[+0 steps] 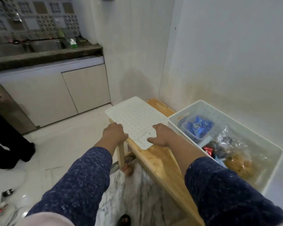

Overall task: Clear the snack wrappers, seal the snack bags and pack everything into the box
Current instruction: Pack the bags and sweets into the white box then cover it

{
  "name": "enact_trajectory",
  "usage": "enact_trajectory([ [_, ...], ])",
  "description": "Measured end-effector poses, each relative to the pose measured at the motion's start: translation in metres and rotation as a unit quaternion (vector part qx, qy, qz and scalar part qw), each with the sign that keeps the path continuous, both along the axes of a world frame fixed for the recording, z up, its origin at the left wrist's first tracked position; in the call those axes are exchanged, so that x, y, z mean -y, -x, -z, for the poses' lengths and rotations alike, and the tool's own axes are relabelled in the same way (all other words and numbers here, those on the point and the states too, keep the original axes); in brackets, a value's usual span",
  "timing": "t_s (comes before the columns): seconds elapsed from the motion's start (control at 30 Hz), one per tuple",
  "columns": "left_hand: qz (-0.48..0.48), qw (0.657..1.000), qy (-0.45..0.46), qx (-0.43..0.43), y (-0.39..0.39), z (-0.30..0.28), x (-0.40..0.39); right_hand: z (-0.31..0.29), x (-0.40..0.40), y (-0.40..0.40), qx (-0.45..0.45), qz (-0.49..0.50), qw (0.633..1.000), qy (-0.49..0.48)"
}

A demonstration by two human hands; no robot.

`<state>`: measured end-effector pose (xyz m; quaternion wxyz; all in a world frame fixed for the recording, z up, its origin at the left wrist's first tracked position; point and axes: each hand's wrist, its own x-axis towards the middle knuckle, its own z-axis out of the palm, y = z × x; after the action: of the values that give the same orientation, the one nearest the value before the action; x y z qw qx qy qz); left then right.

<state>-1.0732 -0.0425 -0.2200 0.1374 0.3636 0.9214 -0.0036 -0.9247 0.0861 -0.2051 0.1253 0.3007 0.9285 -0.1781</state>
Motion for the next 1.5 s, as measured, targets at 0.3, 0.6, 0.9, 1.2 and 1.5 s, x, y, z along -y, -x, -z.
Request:
enact_trajectory([
  [0.3,-0.027,0.988,-0.034,0.148,0.068,0.099,-0.047,0.116,-0.022,0.069,0.038,0.133,0.989,0.048],
  [0.6,-0.141,0.956,-0.122,0.227,0.116,0.153,-0.091,0.176,-0.033,0.111,0.056,0.238,0.969,0.039],
  [0.9,-0.237,0.896,-0.198,0.319,0.141,0.154,-0.115,0.168,-0.037,0.127,0.030,0.265,0.962,0.063],
  [1.2,-0.265,0.886,-0.206,0.320,0.142,0.157,-0.124,0.177,-0.031,0.141,-0.014,0.303,0.948,0.095],
  [1.5,-0.239,0.863,-0.281,0.346,0.143,0.159,-0.112,0.175,-0.021,0.138,-0.052,0.308,0.942,0.127],
])
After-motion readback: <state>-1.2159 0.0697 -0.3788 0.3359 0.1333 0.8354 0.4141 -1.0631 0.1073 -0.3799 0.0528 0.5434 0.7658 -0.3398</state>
